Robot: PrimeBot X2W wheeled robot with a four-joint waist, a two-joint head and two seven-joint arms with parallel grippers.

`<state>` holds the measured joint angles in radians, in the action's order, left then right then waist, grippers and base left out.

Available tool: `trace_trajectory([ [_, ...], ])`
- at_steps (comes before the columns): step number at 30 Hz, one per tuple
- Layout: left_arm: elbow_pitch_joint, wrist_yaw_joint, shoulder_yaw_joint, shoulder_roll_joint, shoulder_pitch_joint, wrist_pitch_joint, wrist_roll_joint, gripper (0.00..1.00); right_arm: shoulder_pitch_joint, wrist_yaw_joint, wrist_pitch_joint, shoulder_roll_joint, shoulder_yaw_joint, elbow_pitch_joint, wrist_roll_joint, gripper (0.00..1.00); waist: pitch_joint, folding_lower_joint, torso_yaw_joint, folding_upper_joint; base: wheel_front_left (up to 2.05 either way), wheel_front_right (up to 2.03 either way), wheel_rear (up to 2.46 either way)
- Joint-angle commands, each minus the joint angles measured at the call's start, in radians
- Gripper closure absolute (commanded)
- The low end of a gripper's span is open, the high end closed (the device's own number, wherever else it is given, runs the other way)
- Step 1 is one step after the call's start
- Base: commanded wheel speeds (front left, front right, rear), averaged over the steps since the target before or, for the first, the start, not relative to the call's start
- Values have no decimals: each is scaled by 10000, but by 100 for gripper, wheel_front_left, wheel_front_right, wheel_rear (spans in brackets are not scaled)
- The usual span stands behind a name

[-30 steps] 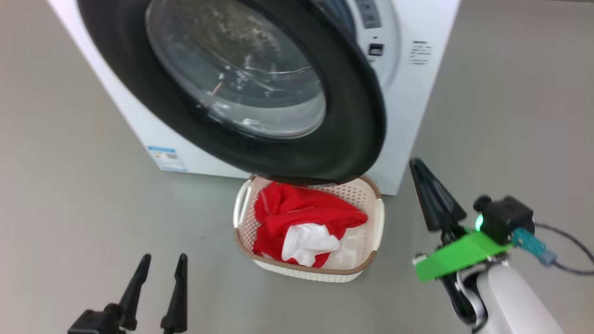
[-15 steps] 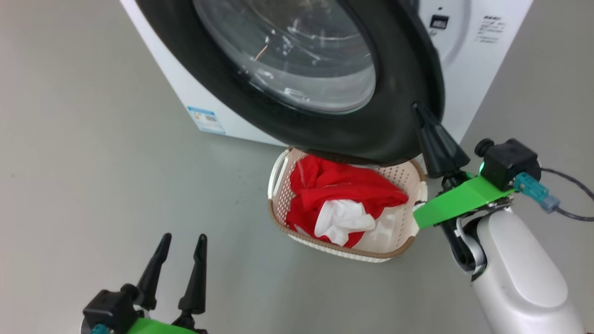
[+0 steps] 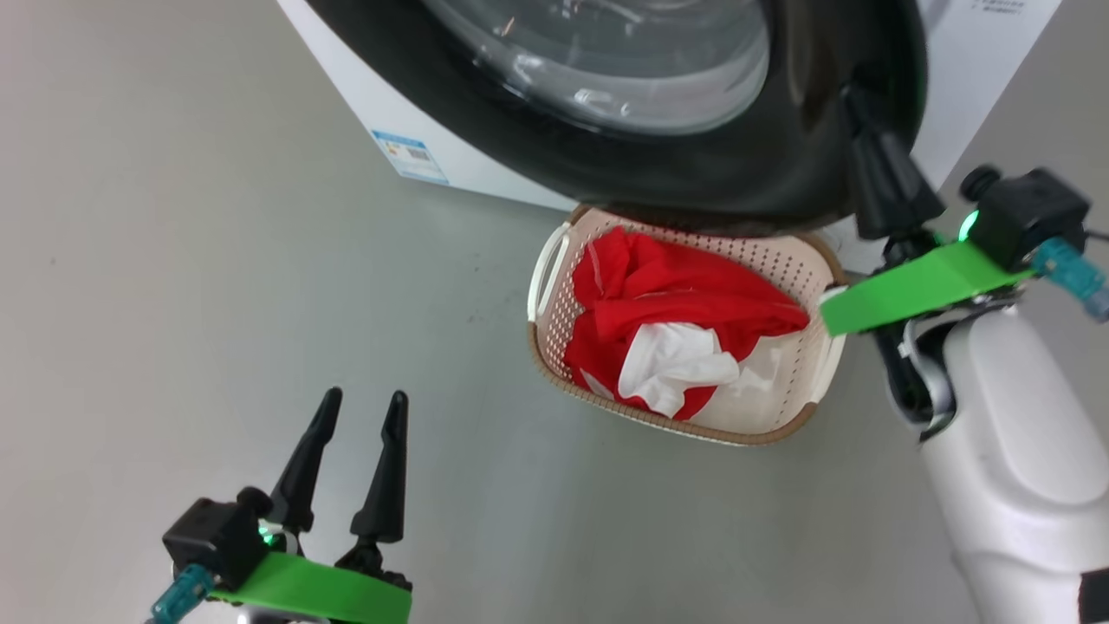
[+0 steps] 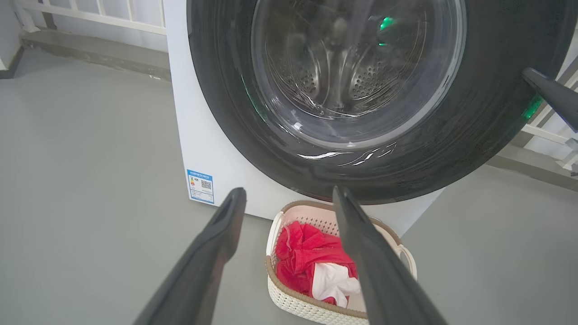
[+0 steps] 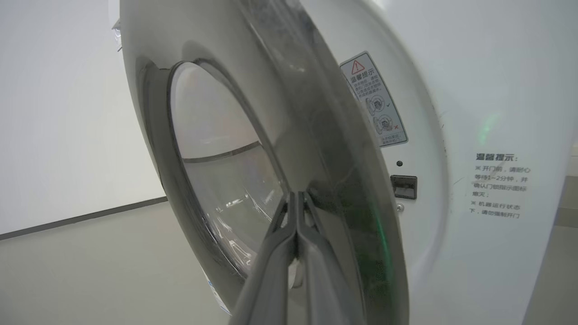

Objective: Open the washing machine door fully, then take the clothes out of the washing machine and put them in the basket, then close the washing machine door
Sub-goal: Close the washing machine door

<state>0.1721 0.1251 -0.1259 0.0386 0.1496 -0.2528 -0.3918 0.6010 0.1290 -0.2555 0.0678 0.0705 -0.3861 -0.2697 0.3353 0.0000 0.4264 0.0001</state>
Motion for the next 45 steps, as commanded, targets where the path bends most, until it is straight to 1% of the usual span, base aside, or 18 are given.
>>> trace_trajectory([
  [1, -265, 56, 305, 118, 240, -89, -83, 0, 318, 17, -63, -58, 54, 206, 144, 100, 233, 0, 114, -1, 0, 0, 0],
  [9, -253, 56, -77, 117, 670, -90, -458, 0, 1379, 17, -63, 179, -507, -8, 302, 100, 900, 0, 407, -1, 0, 0, 0],
  [21, -236, 56, -146, 117, 908, -90, -683, 0, 2417, 17, -63, 95, -1108, -41, 254, 100, 1315, 0, 467, -1, 0, 0, 0],
  [25, -194, 56, -236, 116, 996, -90, -715, 0, 2618, 17, -63, 71, -1147, -77, 298, 100, 1380, 0, 493, -1, 0, 0, 0],
  [30, -152, 56, -316, 116, 1056, -90, -738, 0, 2661, 17, -63, 93, -964, -186, 286, 100, 1336, 0, 513, -1, 0, 0, 0],
  [35, -102, 56, -265, 116, 1018, -90, -693, 0, 2271, 17, -63, 61, -711, -188, 190, 100, 1152, 0, 444, -1, 0, 0, 0],
  [41, 32, 56, -79, 116, 839, -90, -474, 0, 1274, 17, -63, 43, -183, -176, -6, 100, 641, 0, 201, -1, 0, 0, 0],
  [42, 74, 56, -38, 116, 809, -90, -428, 0, 1084, 17, -63, 39, -122, -140, -42, 96, 546, 0, 153, -1, 0, 0, 0],
  [43, 120, 56, 4, 116, 778, -90, -382, 0, 884, 17, -63, 33, -51, -117, -84, 67, 455, 0, 101, -1, 0, 0, 0],
  [44, 160, 56, 38, 116, 746, -90, -330, 0, 685, 17, -63, 42, 97, -124, -98, 53, 365, 0, 52, -1, 0, 0, 0],
  [45, 187, 56, 66, 116, 714, -90, -273, 0, 495, 17, -63, 55, 196, -102, -124, 28, 274, 0, 8, -1, 0, 0, 0],
])
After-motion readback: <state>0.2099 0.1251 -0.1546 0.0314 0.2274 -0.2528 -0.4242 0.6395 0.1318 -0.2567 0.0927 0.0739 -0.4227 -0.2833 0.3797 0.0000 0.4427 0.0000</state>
